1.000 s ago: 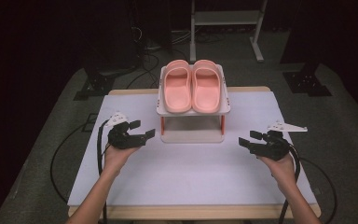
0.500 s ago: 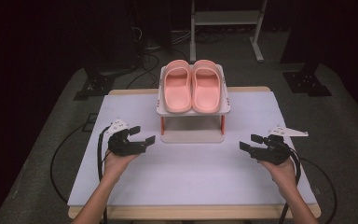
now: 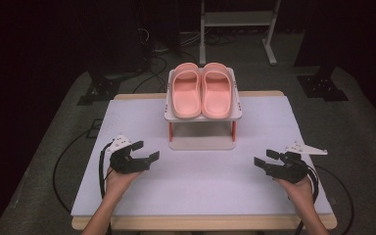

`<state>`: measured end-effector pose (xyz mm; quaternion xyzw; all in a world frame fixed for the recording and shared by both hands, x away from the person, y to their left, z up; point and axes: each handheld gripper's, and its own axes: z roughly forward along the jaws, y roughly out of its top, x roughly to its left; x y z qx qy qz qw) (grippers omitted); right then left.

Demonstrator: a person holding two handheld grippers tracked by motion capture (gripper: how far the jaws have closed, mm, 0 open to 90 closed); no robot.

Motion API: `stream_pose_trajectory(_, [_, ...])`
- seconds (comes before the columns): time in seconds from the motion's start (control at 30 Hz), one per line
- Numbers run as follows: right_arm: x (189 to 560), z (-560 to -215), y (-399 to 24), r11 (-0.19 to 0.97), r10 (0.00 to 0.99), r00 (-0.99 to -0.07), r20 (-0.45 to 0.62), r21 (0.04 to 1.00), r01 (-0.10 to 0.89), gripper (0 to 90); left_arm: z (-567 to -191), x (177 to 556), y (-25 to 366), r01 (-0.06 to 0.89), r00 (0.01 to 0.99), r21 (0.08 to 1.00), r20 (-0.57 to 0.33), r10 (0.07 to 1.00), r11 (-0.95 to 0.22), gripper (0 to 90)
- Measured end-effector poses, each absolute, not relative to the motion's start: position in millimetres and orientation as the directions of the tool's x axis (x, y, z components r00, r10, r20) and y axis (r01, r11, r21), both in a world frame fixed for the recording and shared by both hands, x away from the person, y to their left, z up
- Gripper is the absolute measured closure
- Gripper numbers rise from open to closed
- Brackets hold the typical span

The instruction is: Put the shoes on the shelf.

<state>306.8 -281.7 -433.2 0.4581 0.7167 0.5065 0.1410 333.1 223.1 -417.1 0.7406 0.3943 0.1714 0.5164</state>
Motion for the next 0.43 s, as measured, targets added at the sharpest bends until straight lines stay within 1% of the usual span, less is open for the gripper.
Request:
stream_pose_trajectory(0.13, [303, -437, -283, 0.068, 0.8, -0.539, 0.264, 0.853, 0.518, 30.0, -421, 327, 226, 0.403, 0.626, 0.901, -0.144, 0.766, -0.16, 15.8])
stream_pose_trajectory(0.43, [284, -446, -286, 0.067, 0.815, -0.527, 0.242, 0.864, 0.5, 27.5, -441, 309, 230, 0.407, 0.614, 0.907, -0.188, 0.766, -0.104, 15.0])
